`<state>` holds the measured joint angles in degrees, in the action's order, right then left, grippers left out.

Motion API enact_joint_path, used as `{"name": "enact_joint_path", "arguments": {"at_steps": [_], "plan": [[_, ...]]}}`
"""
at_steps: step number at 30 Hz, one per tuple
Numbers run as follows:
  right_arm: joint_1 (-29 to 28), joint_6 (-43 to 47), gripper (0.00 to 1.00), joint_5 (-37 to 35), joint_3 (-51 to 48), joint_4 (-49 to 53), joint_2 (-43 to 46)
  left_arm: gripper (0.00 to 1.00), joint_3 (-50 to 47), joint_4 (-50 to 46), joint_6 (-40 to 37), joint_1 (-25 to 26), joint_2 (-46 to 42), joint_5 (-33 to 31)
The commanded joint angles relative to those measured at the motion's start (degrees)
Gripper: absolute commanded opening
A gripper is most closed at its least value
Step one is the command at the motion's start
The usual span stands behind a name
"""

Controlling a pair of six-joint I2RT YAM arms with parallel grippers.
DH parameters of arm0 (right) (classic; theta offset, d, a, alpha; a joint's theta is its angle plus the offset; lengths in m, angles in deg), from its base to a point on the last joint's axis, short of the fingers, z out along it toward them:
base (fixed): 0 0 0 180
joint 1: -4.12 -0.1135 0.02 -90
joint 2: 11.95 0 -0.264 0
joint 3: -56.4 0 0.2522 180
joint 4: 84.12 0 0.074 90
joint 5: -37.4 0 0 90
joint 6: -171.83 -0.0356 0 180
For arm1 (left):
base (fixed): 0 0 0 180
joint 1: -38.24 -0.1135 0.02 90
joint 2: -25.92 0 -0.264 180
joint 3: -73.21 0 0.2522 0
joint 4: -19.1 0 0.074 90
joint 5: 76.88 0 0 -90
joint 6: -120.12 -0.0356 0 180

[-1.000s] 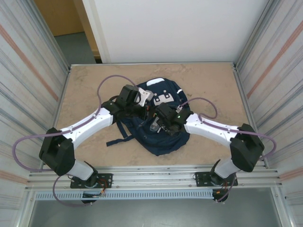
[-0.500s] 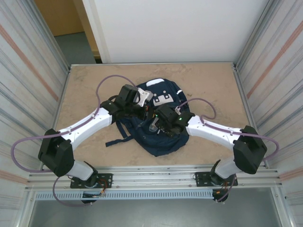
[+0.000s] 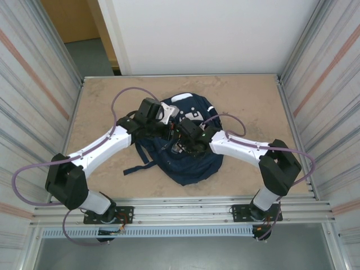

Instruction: Pack books, pencil case, and school supplies into a backpack

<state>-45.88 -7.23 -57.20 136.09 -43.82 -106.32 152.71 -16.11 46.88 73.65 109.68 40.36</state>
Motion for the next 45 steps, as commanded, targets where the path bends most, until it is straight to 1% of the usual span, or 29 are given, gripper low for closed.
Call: {"name": "enact_joint_path", "arguments": {"at_steps": [1,5,8,11,12,16,17,19,20,23,25,27,30,33,36,37,39,42,43,45], "plan": [[2.4,1.6,0.23,-1.2,1.7,-0.9,-2.9,0.0,3.6,1.5,0.0,1.4,-4.3,5.6],[4.7,3.7,0.24,2.1,2.4,-4.9,-6.8,0.0,2.0,5.0,2.3,1.7,-4.2,6.5],[6.1,5.6,0.25,4.4,3.8,-6.7,-9.1,0.0,2.5,4.7,2.1,2.0,-3.5,6.7],[6.5,6.4,0.27,5.7,4.1,-9.5,-9.6,0.0,3.1,4.3,2.0,2.1,-3.0,6.7],[6.6,6.9,0.28,6.1,4.2,-10.2,-9.5,0.0,3.3,4.4,2.1,2.1,-2.9,6.5],[7.5,9.7,0.44,8.5,4.4,-10.8,-7.9,0.0,2.8,5.1,3.0,2.2,-3.2,4.8],[8.1,10.4,0.46,9.5,3.9,-10.5,-6.9,0.09,2.6,5.1,3.3,2.2,-3.3,3.6],[9.5,11.2,0.46,10.6,2.4,-9.3,-5.0,0.28,1.9,4.7,4.8,2.2,-3.7,0.0],[10.3,11.8,0.46,11.2,1.4,-8.6,-4.0,0.32,1.5,4.7,5.1,2.2,-3.8,-0.9],[12.3,15.3,0.47,13.7,-1.0,-6.5,-0.3,0.37,1.4,4.3,3.6,2.2,-4.0,0.1],[13.4,17.4,0.48,15.7,-2.7,-5.4,2.4,0.39,2.2,2.3,2.2,2.2,-4.3,-0.4],[14.8,20.7,0.49,19.3,-3.8,-4.3,4.8,0.41,2.6,0.2,0.8,2.2,-5.0,-1.2],[16.8,26.7,0.51,22.7,-4.2,0.0,7.8,0.46,1.1,-1.9,0.4,2.2,-7.4,-5.1],[19.9,30.1,0.54,24.6,-6.3,3.0,10.9,0.54,-3.4,-2.6,2.0,2.0,-10.4,-11.7],[23.3,33.8,0.55,28.4,-9.2,2.9,14.6,0.54,-8.0,-2.9,4.5,1.6,-11.7,-15.6],[24.3,35.0,0.54,30.1,-9.8,2.6,15.7,0.54,-9.1,-3.1,5.8,1.9,-11.4,-17.4],[25.9,37.1,0.54,33.0,-10.6,2.0,17.8,0.53,-10.6,-1.8,6.6,3.2,-10.7,-18.9],[27.5,40.2,0.53,37.2,-11.2,0.8,21.0,0.53,-11.2,1.7,3.0,7.9,-9.0,-26.0],[27.8,41.5,0.52,37.5,-10.9,1.1,21.9,0.54,-11.1,3.0,1.4,8.7,-8.1,-27.5],[28.4,44.6,0.5,36.8,-10.0,3.2,23.0,0.54,-10.2,6.3,-1.3,8.5,-5.3,-28.8]]}}
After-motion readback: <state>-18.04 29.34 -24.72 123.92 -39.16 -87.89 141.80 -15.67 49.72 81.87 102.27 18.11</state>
